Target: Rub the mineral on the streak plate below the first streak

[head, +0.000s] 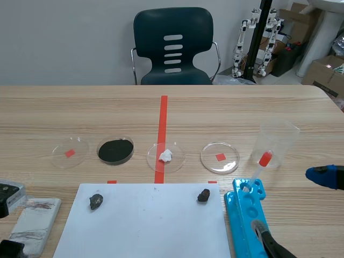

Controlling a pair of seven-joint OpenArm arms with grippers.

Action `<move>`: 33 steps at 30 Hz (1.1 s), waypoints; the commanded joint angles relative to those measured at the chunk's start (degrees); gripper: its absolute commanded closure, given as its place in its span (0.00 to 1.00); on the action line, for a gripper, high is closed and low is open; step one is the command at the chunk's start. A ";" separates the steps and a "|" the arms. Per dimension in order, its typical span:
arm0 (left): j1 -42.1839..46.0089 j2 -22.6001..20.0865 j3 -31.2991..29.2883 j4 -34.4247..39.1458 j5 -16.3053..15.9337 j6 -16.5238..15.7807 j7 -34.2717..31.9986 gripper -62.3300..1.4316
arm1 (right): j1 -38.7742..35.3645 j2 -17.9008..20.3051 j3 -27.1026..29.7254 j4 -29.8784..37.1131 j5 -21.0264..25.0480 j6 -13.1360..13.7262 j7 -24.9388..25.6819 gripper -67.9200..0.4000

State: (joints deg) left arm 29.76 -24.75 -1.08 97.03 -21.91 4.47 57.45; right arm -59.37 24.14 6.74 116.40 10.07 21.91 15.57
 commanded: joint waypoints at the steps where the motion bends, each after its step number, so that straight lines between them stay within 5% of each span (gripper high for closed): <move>1: -1.07 0.13 -0.90 1.55 -0.04 0.81 1.33 0.75 | 0.48 0.02 0.37 0.26 0.63 0.07 0.66 0.05; 15: -9.99 0.63 -1.31 1.31 -1.49 2.58 12.09 0.75 | 0.48 0.02 0.37 0.26 0.63 0.07 0.66 0.05; 33: -17.46 2.34 -0.76 -9.03 -4.04 2.86 13.05 0.75 | 0.48 0.02 0.37 0.26 0.63 0.07 0.66 0.05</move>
State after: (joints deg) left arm 12.51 -22.22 -2.02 87.57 -25.76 7.31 70.46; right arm -59.40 24.14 6.74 116.40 10.04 21.91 15.57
